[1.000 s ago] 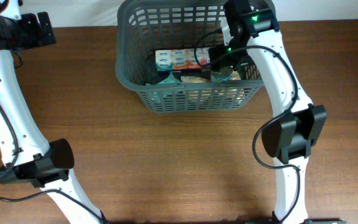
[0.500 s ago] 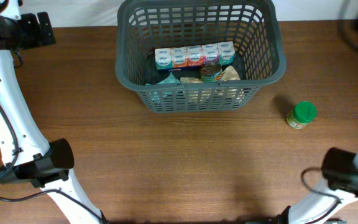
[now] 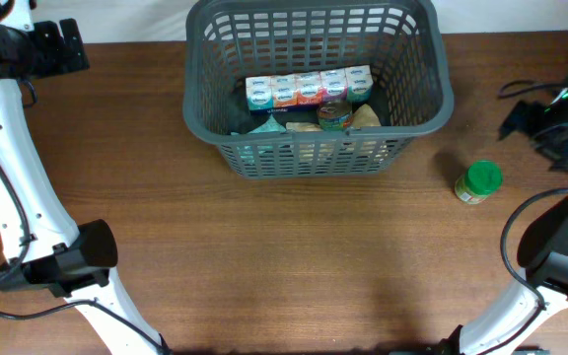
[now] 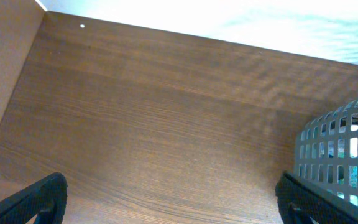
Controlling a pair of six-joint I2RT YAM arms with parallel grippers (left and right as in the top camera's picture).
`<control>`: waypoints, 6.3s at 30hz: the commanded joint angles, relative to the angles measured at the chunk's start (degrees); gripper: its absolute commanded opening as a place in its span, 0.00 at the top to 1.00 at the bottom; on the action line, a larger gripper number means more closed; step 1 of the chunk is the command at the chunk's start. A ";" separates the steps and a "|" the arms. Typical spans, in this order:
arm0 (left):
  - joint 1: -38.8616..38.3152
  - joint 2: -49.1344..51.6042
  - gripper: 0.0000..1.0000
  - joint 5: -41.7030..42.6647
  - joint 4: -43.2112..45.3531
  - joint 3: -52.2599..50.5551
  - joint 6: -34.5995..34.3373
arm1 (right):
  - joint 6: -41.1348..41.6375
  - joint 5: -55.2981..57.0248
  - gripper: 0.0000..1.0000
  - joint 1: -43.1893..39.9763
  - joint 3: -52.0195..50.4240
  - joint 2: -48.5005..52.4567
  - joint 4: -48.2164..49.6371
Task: Pack container
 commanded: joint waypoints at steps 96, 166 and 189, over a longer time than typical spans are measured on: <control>0.11 -0.13 0.01 -0.20 -0.02 -0.11 -0.76 | -8.41 -1.14 0.71 42.62 31.28 10.23 -1.92; 0.11 -0.13 0.01 -0.20 -0.04 -0.11 -0.76 | -13.70 -8.04 0.01 13.35 -7.87 -57.46 12.68; 0.11 -0.13 0.01 -0.20 -0.04 -0.11 -0.76 | -13.09 -14.23 0.01 19.39 -101.35 -114.09 72.17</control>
